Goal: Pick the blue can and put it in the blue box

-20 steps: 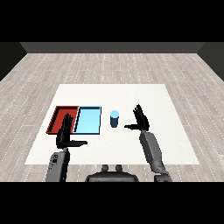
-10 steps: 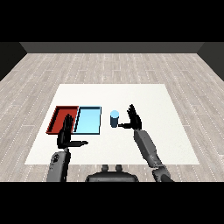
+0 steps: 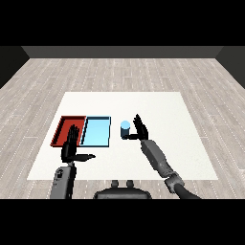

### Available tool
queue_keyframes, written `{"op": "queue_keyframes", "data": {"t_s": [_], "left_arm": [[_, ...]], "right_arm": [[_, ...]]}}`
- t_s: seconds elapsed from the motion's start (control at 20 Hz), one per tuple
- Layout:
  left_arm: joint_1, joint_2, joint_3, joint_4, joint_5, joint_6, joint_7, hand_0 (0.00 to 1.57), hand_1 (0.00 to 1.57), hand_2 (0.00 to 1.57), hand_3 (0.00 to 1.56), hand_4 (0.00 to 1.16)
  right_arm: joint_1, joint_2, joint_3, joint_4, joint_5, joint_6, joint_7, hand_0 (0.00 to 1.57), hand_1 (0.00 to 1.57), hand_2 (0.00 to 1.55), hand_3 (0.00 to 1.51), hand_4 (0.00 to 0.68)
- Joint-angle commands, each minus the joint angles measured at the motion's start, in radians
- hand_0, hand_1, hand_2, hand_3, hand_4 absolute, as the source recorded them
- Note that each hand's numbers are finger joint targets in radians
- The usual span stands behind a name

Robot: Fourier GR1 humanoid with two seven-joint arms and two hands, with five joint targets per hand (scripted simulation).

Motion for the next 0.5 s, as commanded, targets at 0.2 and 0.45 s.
{"op": "queue_keyframes", "data": {"t_s": [0.2, 0.45], "left_arm": [[-0.039, -0.053, -0.056, -0.043, -0.047, 0.086, 0.069, 0.00, 0.00, 0.00, 0.00, 0.00], [0.029, -0.051, -0.067, -0.022, -0.040, 0.026, -0.007, 0.00, 0.00, 0.00, 0.00, 0.00]], "right_arm": [[-0.175, 0.000, 0.032, 0.261, -0.085, 0.027, -0.081, 0.00, 0.00, 0.00, 0.00, 0.000], [-0.184, 0.000, 0.242, 0.232, -0.247, -0.085, -0.078, 0.00, 0.00, 0.00, 0.00, 0.000]]}}
